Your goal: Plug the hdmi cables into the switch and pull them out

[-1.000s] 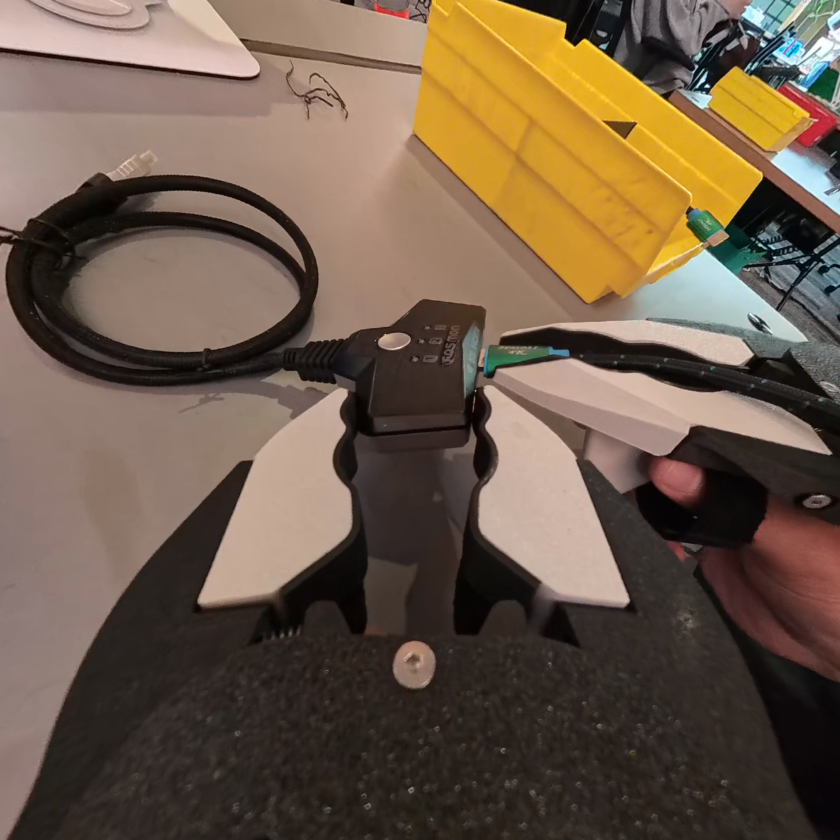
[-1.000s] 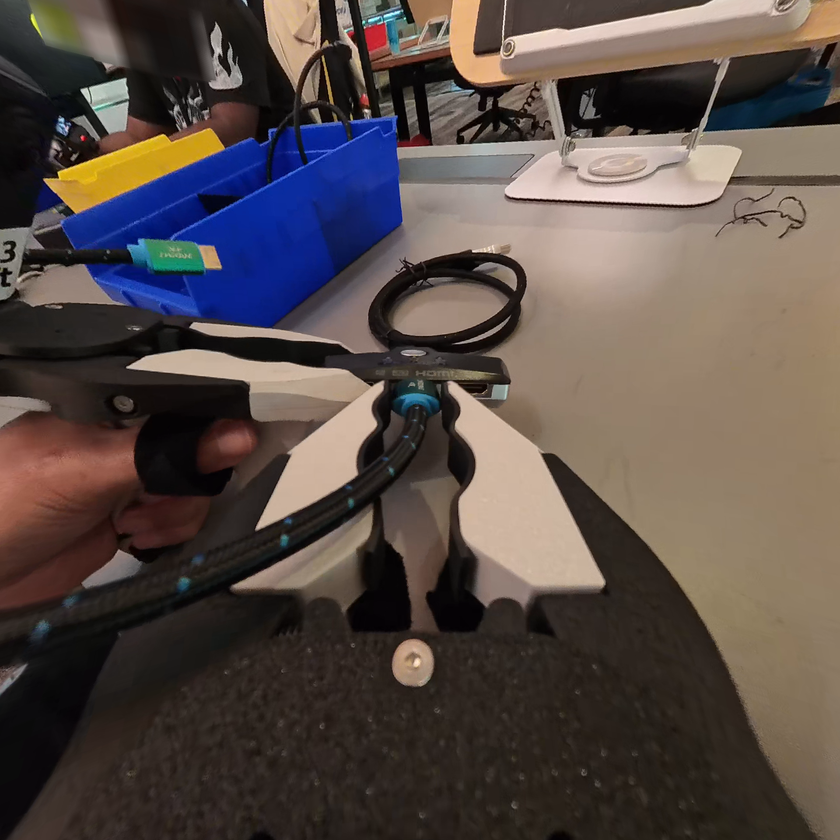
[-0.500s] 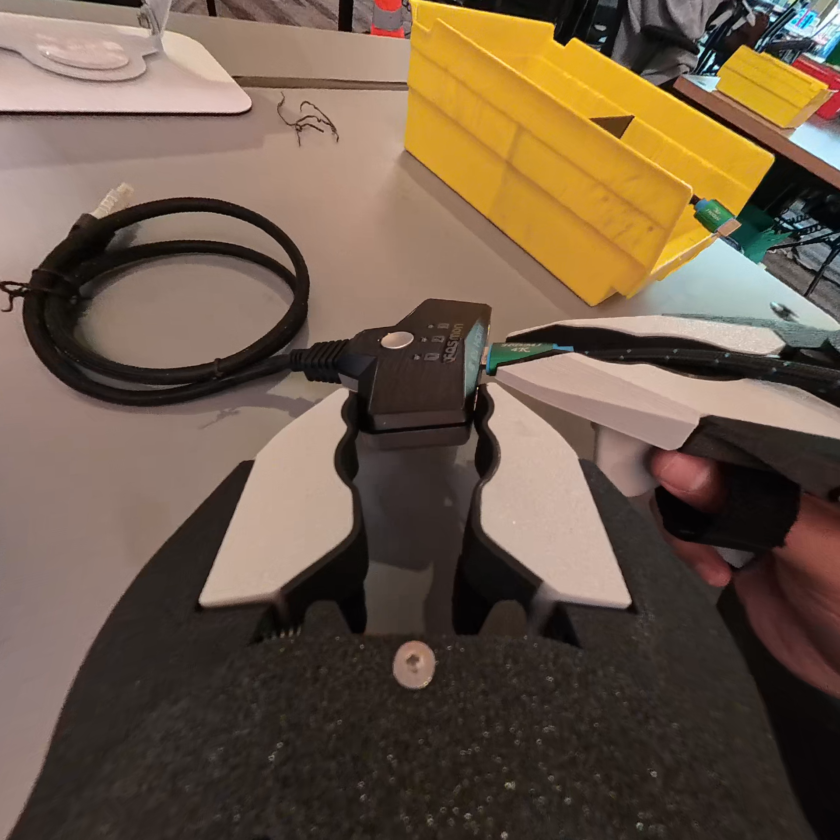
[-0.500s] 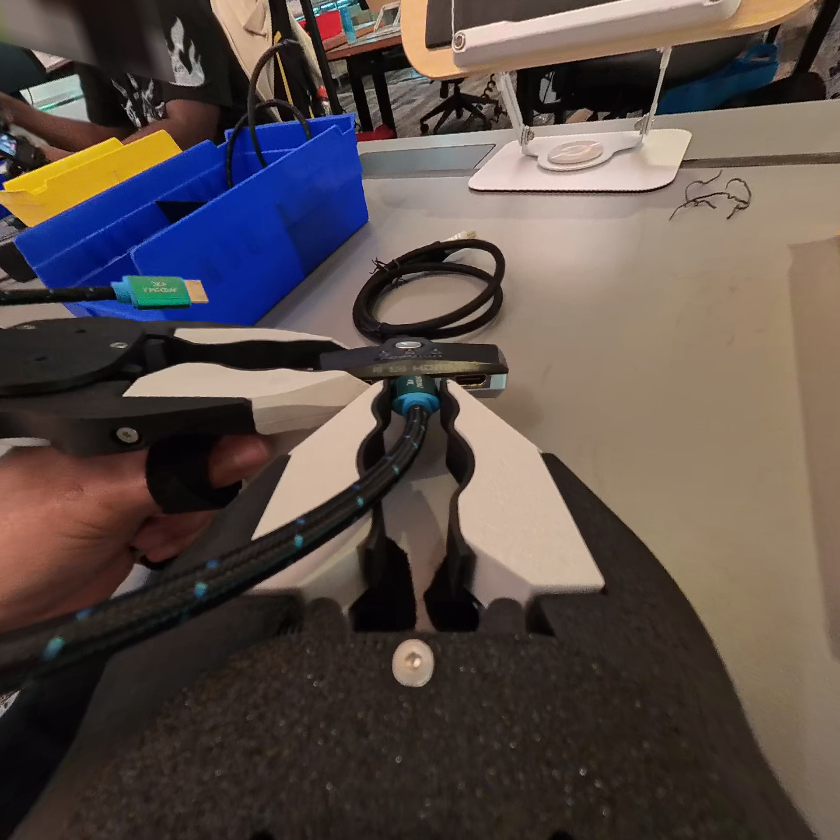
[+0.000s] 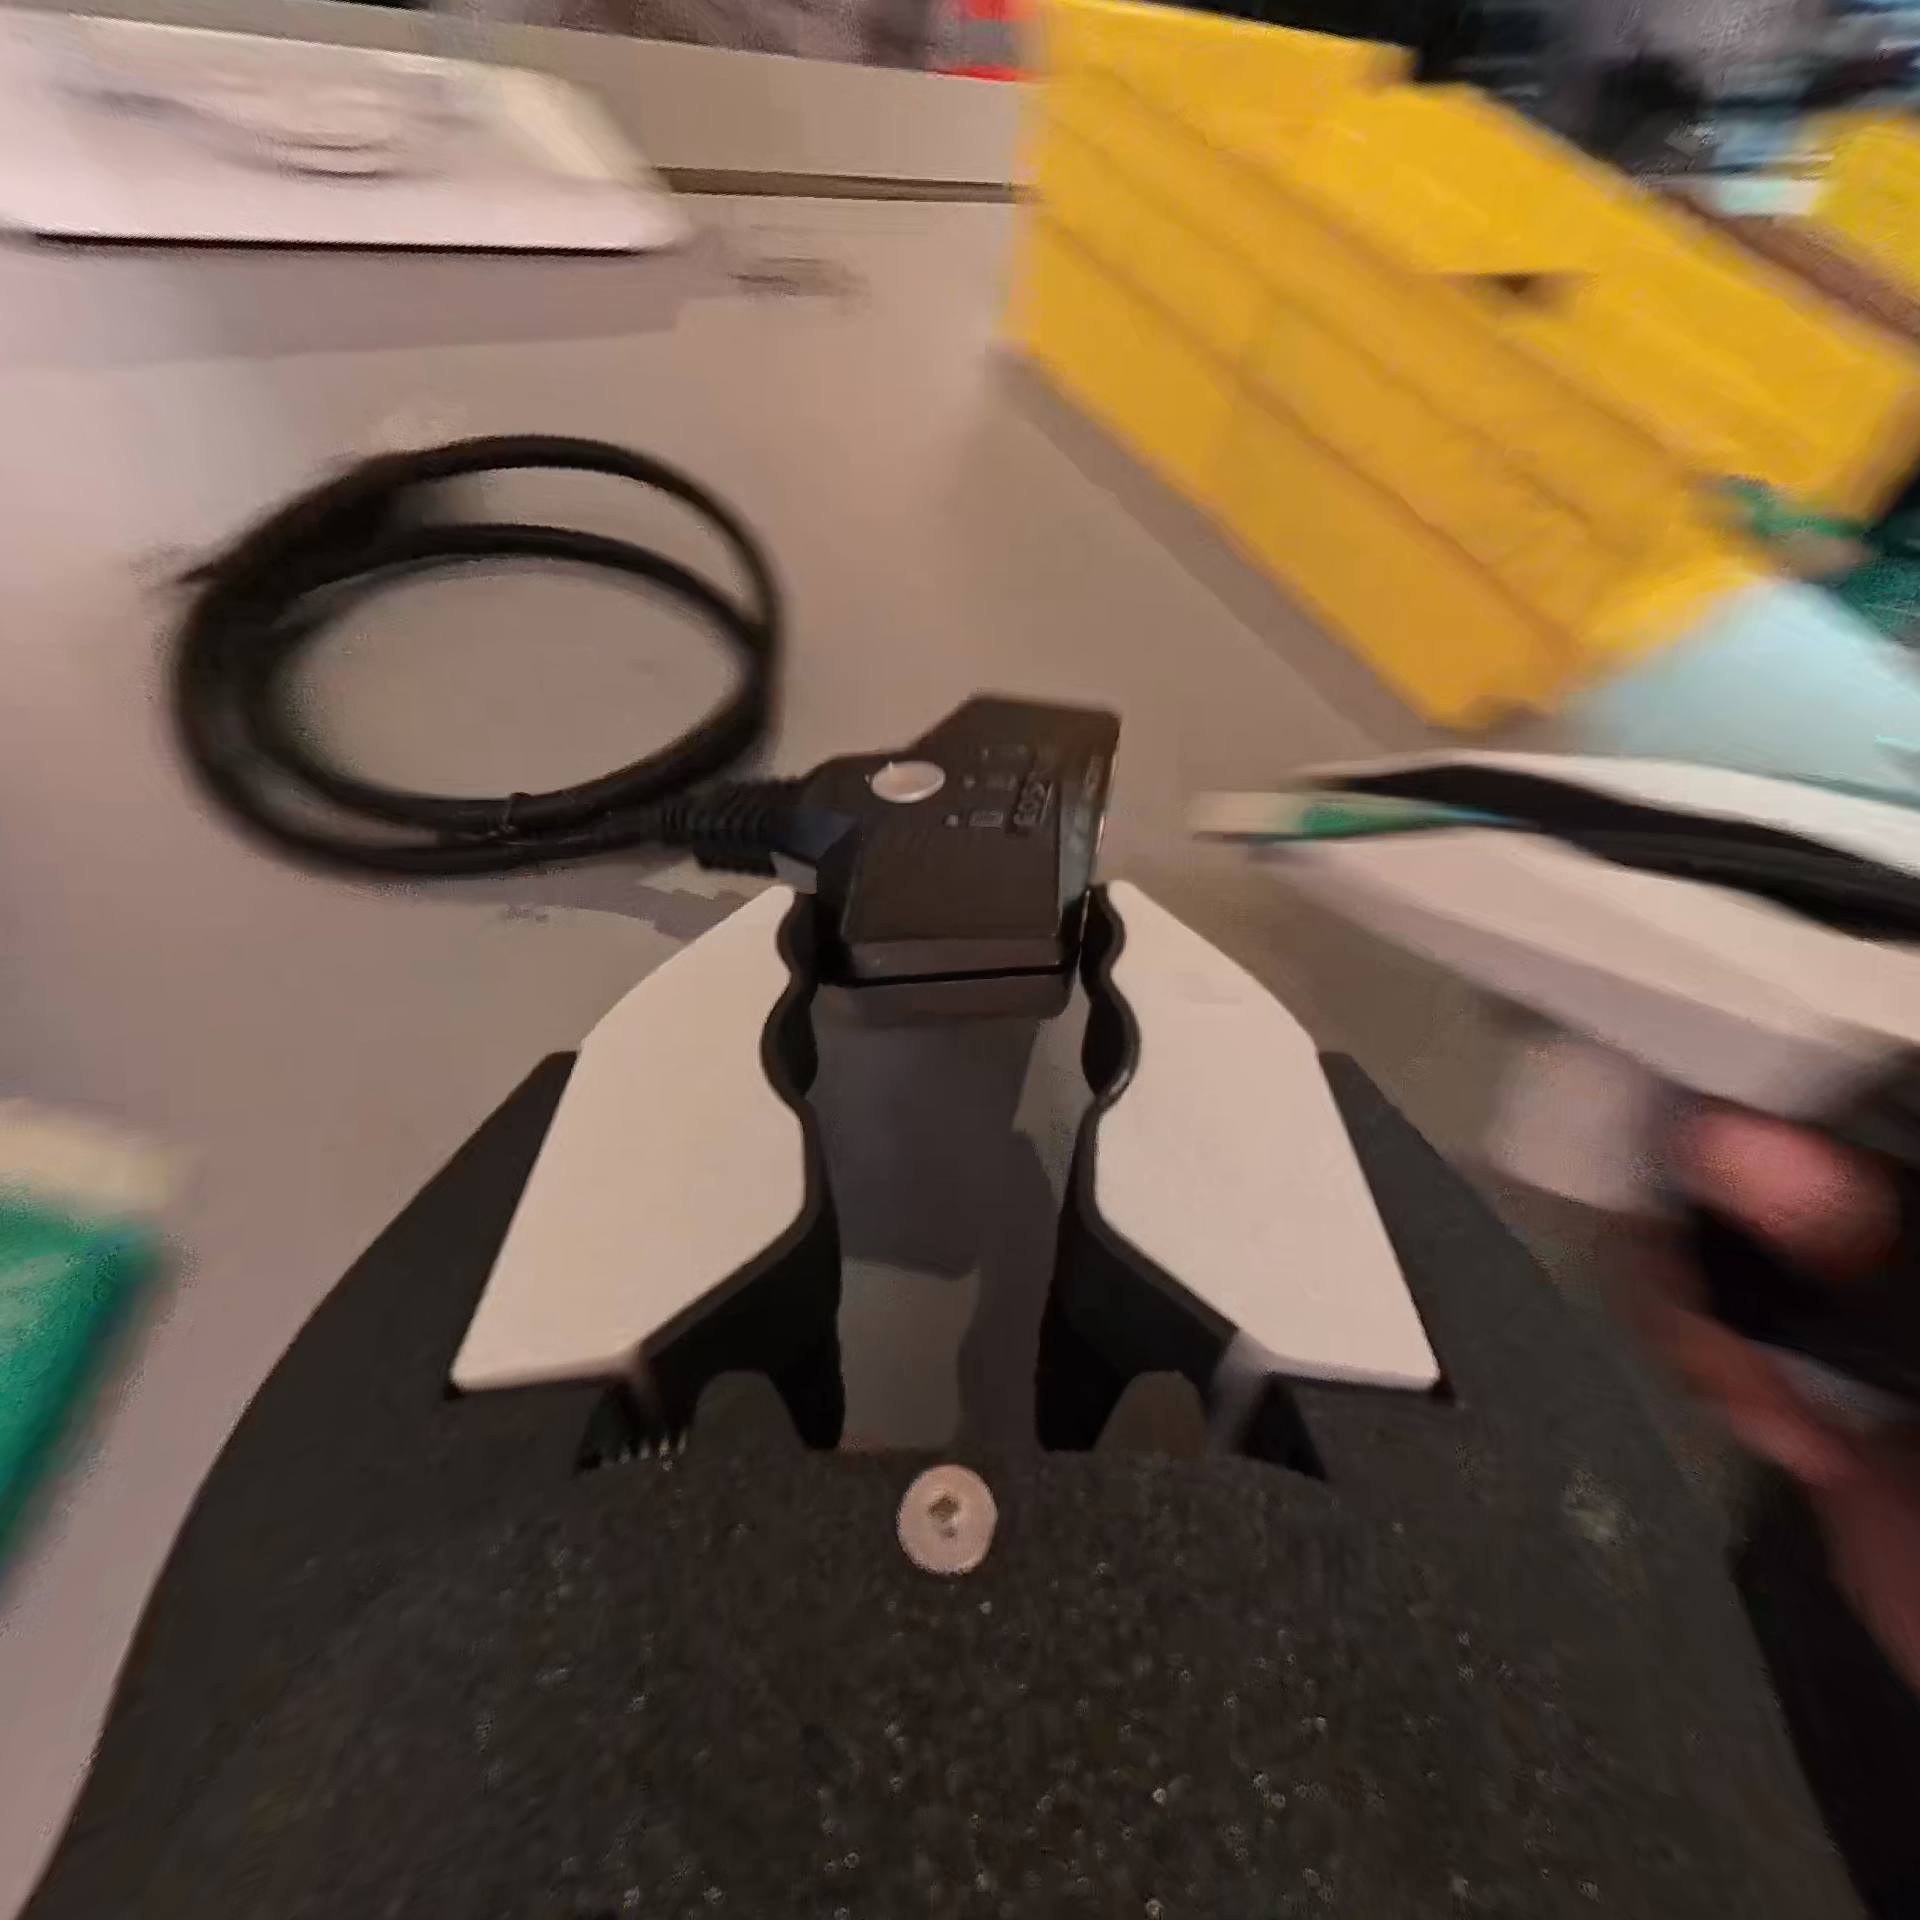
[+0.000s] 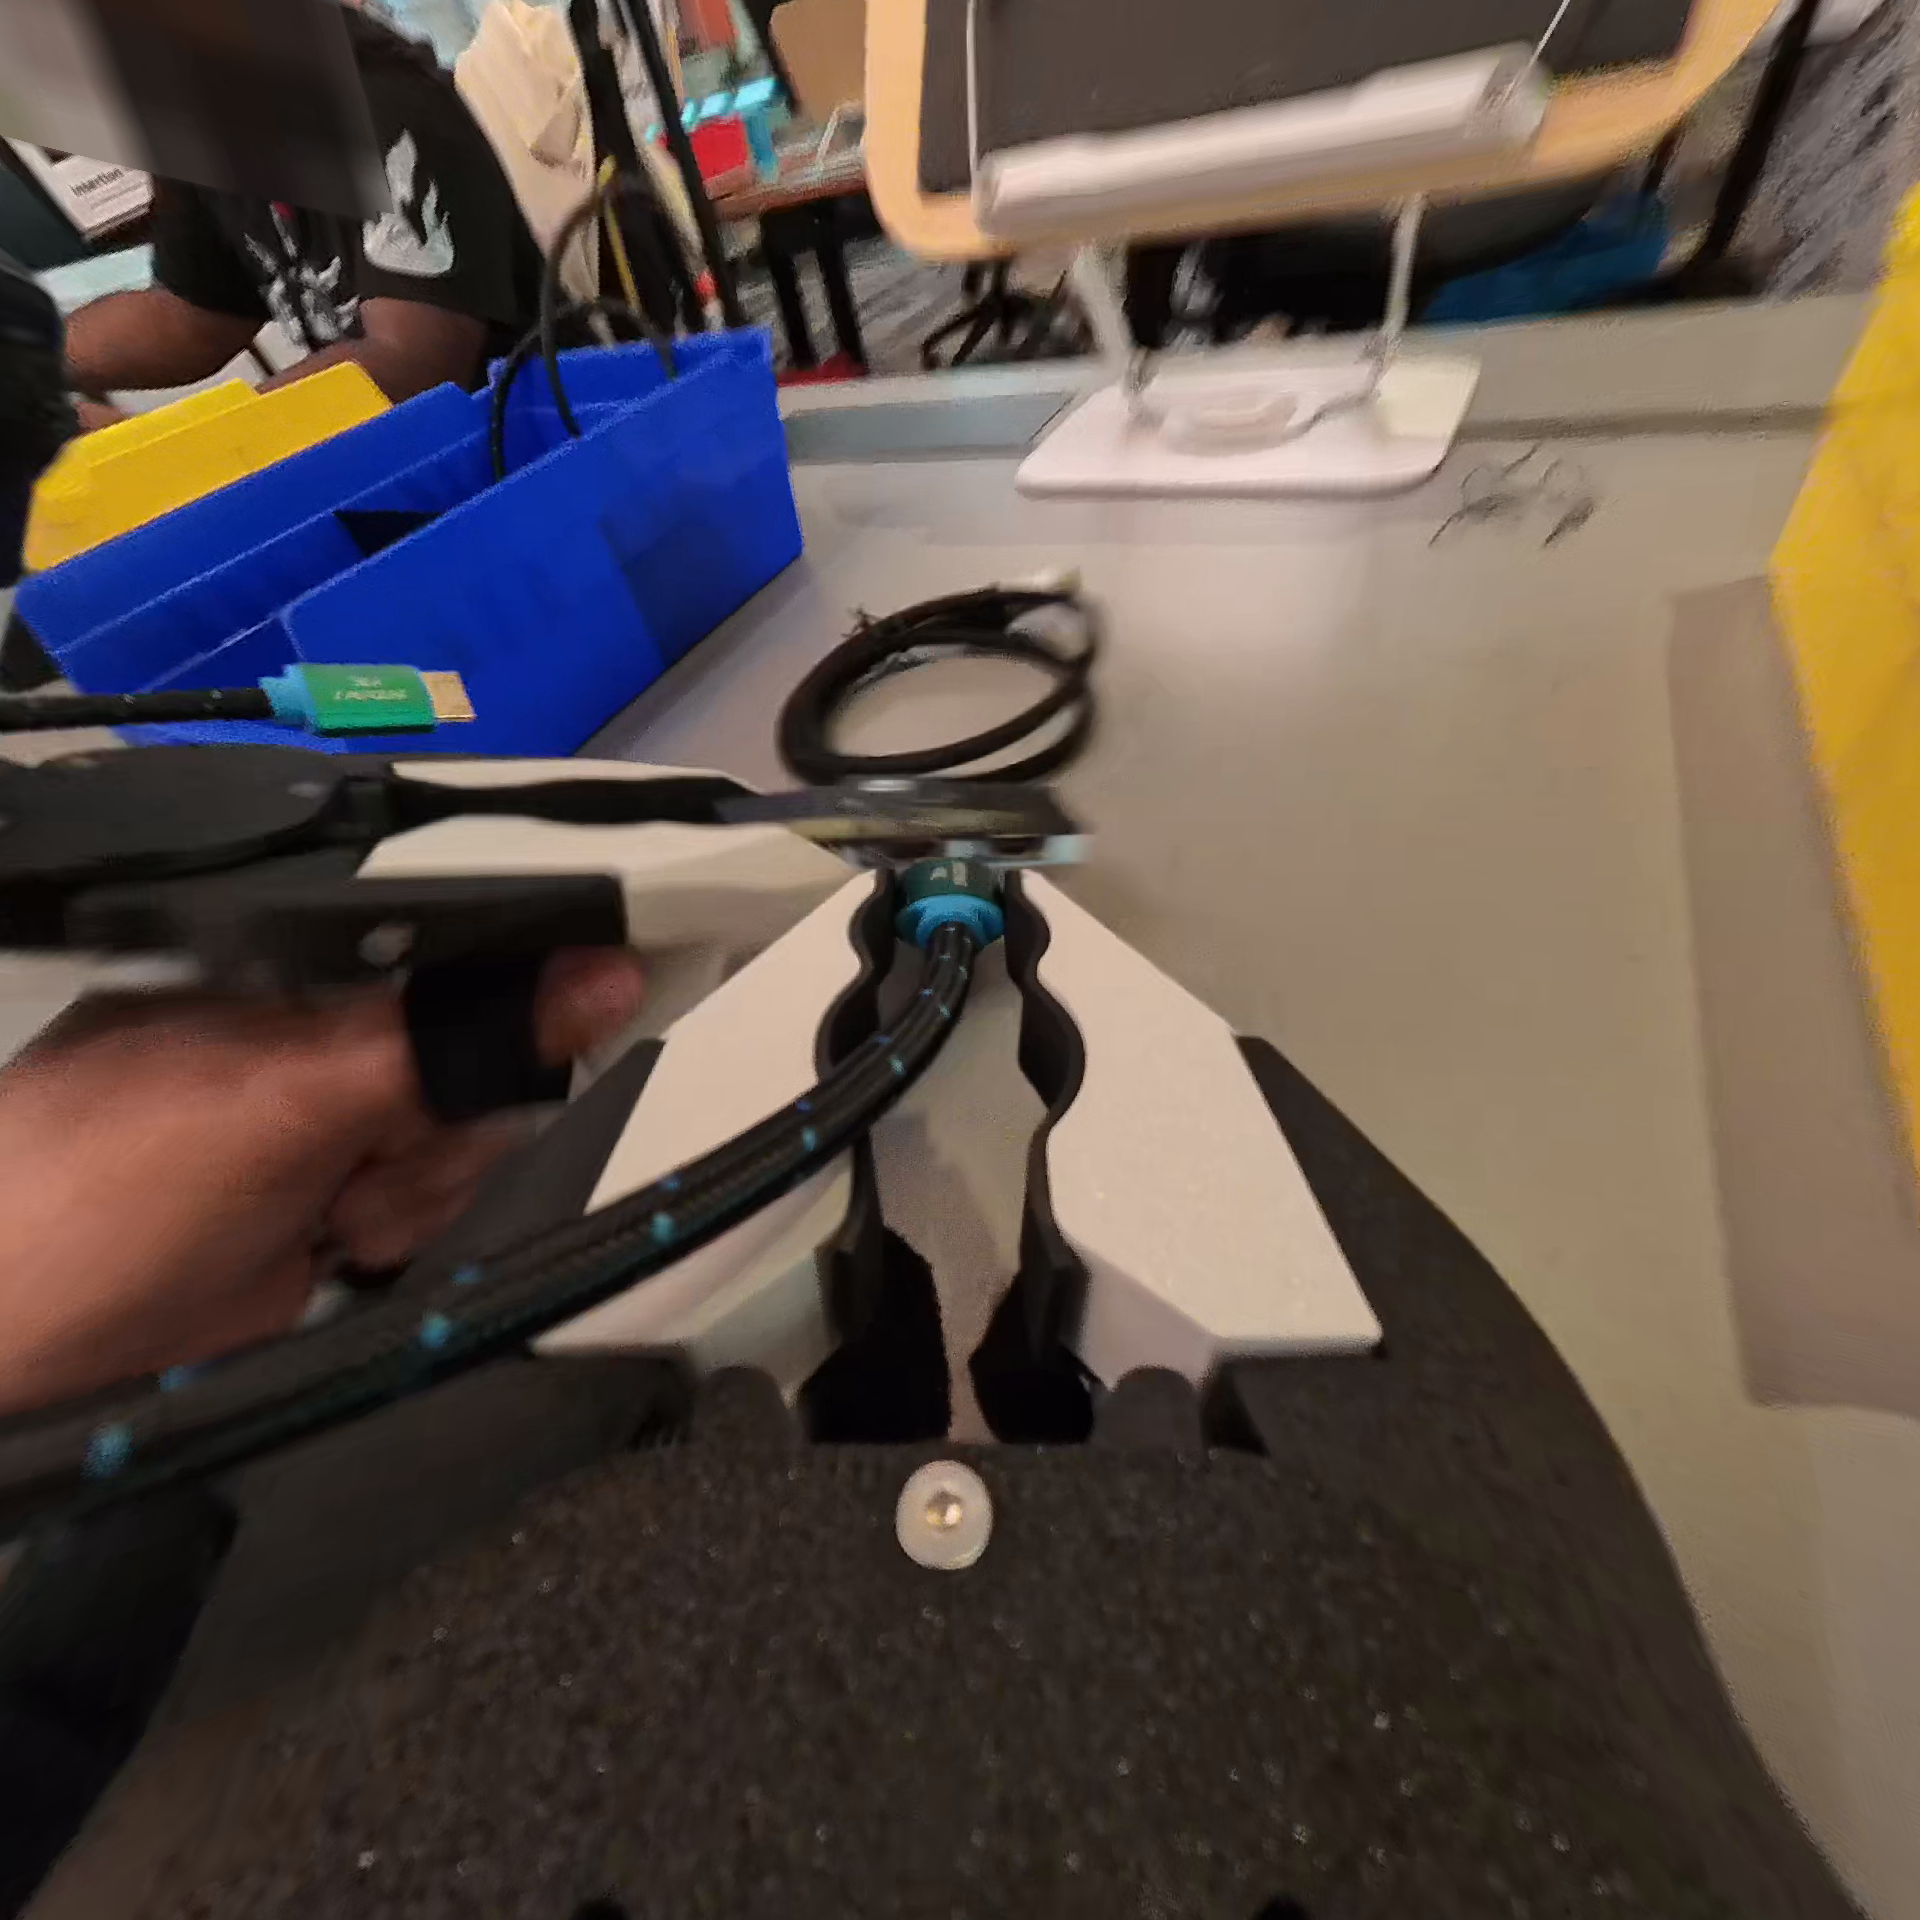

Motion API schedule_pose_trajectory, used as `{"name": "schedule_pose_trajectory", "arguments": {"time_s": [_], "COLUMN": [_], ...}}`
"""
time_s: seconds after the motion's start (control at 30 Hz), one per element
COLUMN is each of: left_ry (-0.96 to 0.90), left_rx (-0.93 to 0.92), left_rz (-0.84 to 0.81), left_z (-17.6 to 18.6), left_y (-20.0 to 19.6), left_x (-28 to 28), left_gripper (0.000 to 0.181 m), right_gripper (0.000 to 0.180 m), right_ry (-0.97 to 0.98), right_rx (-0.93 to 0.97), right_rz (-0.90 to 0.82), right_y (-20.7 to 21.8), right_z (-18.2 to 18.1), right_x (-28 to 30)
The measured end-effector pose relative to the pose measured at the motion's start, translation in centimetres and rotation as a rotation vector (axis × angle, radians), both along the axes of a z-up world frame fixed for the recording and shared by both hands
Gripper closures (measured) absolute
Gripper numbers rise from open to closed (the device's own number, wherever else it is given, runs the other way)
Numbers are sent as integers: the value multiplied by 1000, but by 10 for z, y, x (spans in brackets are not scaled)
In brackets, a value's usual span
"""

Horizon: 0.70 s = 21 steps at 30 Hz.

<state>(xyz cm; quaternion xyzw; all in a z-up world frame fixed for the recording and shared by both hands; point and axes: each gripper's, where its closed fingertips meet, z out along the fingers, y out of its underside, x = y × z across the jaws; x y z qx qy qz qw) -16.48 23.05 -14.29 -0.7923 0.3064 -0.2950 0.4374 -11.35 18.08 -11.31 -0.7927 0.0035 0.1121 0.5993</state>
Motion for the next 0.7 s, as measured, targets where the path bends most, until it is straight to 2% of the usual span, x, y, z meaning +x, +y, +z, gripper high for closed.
{"name": "schedule_pose_trajectory", "arguments": {"time_s": [0.03,0.1,0.23,0.33,0.47,0.57,0.7], "left_ry": [-8,-61,-4,27,70,111,148], "left_rx": [-7,-38,14,6,24,50,68], "left_rz": [54,46,-47,-74,-79,-79,-78], "left_z": [0,3,2,-2,-6,-9,-12], "left_y": [20,35,20,19,21,21,21], "left_x": [-16,-29,-15,-14,-13,-11,-6], "left_gripper": [132,132,132,132,132,132,132], "right_gripper": [159,160,159,160,159,160,159], "right_ry": [-64,-98,-50,1,-107,-241,-335], "right_rx": [34,76,66,101,175,209,272], "right_rz": [-16,1,57,118,311,381,391], "right_y": [-6,-15,-7,-14,-49,-73,-78], "right_z": [10,27,35,70,138,173,200], "right_x": [2,-1,6,13,-12,-36,-70]}}
